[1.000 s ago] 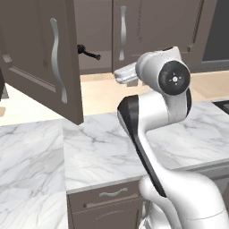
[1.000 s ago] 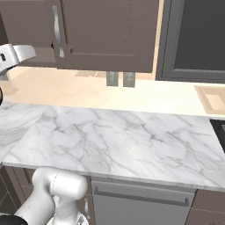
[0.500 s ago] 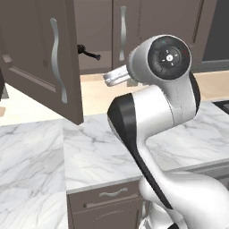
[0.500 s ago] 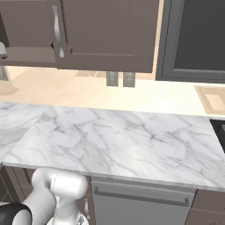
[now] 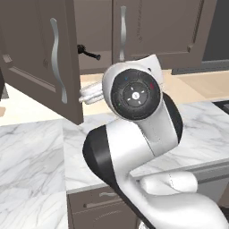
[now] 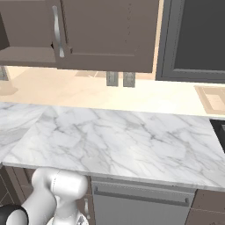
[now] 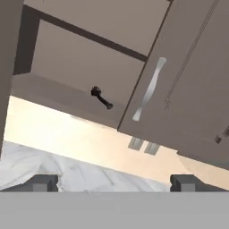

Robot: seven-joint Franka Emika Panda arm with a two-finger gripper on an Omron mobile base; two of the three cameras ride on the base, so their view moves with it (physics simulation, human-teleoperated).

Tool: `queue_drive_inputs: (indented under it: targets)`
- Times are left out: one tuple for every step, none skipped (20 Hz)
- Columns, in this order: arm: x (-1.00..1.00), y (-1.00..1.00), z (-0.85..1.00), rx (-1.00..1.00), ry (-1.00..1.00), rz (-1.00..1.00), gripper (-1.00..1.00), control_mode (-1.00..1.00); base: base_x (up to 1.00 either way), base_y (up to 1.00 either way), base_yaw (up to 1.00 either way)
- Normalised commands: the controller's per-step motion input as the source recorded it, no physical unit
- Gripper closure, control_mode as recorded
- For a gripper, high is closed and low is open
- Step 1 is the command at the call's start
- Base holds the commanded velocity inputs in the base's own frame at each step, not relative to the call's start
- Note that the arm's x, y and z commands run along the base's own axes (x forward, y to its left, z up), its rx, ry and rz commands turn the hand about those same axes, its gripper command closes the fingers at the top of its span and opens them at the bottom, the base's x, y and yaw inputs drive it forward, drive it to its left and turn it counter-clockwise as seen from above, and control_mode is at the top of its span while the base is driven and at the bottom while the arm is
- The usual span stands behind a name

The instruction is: Pick up the dish brush and dish brush from the sink, and place them back in the cabinet, and close the cabinet doors.

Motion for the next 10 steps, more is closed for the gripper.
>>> queue_drive_inputs:
  targets:
    - [-0.37, 0.29, -0.08, 0.0, -0.21, 0.0, -1.0, -1.0, 0.0, 0.0, 0.0]
    - [-0.36, 0.31, -0.06, 0.0, -0.19, 0.0, -1.0, -1.0, 0.0, 0.0, 0.0]
    - [-0.33, 0.34, -0.06, 0.0, -0.17, 0.0, -1.0, -1.0, 0.0, 0.0, 0.0]
    - [-0.31, 0.39, -0.13, 0.0, -0.18, 0.0, -1.0, -1.0, 0.0, 0.0, 0.0]
    - [-0.27, 0.48, -0.23, 0.0, -0.18, 0.0, -1.0, -1.0, 0.0, 0.0, 0.0]
    - [-0.27, 0.46, -0.22, 0.0, -0.19, 0.0, -1.0, -1.0, 0.0, 0.0, 0.0]
    - [-0.23, 0.44, -0.24, 0.0, -0.21, 0.0, -1.0, -1.0, 0.0, 0.0, 0.0]
    - [-0.19, 0.39, -0.27, 0.0, -0.24, 0.0, -1.0, -1.0, 0.0, 0.0, 0.0]
    - [-0.14, 0.34, -0.24, 0.0, -0.24, 0.0, -1.0, -1.0, 0.0, 0.0, 0.0]
    - [-0.11, 0.29, -0.1, 0.03, -0.17, 0.0, -1.0, -1.0, 0.0, 0.0, 0.0]
